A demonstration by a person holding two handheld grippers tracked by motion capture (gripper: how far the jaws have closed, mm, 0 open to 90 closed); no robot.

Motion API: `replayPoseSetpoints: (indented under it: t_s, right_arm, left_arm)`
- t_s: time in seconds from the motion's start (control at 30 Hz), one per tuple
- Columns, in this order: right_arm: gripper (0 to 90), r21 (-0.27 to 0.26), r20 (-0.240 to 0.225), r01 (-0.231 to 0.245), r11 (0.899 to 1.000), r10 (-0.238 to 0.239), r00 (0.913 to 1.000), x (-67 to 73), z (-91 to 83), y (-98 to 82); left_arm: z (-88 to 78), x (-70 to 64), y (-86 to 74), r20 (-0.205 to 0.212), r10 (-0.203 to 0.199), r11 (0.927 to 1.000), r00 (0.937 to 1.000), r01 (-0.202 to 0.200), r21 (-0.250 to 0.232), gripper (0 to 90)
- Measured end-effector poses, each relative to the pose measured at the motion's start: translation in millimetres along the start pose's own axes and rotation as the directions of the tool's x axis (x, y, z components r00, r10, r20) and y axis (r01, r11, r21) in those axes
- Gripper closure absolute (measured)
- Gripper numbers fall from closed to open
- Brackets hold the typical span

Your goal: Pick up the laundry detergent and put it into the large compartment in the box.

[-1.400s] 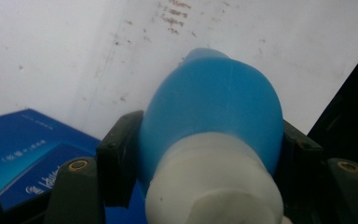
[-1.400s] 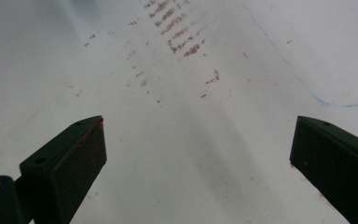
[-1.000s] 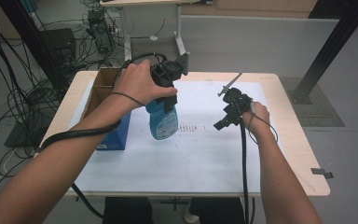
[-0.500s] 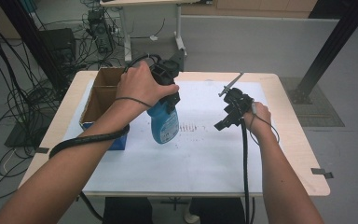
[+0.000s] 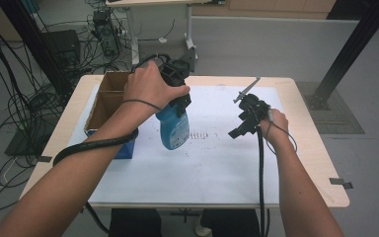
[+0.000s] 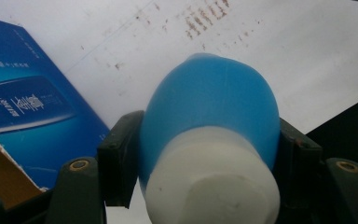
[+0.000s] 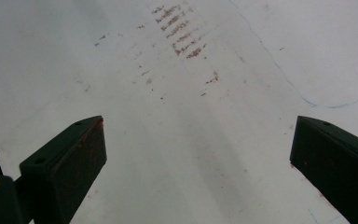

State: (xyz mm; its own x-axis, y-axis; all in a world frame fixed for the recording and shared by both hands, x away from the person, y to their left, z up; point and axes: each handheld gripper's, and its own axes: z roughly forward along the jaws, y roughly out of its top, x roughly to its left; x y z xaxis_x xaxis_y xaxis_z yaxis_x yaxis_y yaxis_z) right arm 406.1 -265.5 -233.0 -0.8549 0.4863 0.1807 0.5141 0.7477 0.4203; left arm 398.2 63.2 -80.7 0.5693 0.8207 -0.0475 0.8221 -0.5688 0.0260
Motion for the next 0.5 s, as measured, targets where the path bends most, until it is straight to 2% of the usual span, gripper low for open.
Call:
replayPoseSetpoints:
  t_s: [0.27, 0.33, 0.4, 0.5]
  right_arm:
    - [3.5, 0.0, -0.001, 0.008, 1.0, -0.008, 1.0, -0.6, 2.3, 1.6]
    - [3.5, 0.0, -0.001, 0.007, 1.0, -0.007, 1.0, -0.7, 3.8, 2.6]
    - [3.5, -0.003, -0.005, 0.007, 1.0, -0.007, 1.0, -1.4, 4.7, 3.4]
    - [3.5, -0.001, -0.004, 0.011, 1.0, -0.011, 0.9999, -1.1, 5.8, 5.0]
  left_arm:
    - [-16.2, 3.9, -1.1, -0.015, -0.012, 0.9999, 0.9998, 0.012, -0.009, 36.1]
    - [-26.9, 6.7, -2.9, -0.015, -0.027, 0.9995, 0.9995, 0.026, -0.019, 36.1]
    - [-34.5, 7.5, -2.8, -0.022, -0.025, 0.9996, 0.9995, 0.024, -0.016, 36.2]
    - [-41.8, 7.4, -3.2, -0.029, -0.034, 0.9993, 0.999, 0.033, -0.019, 36.2]
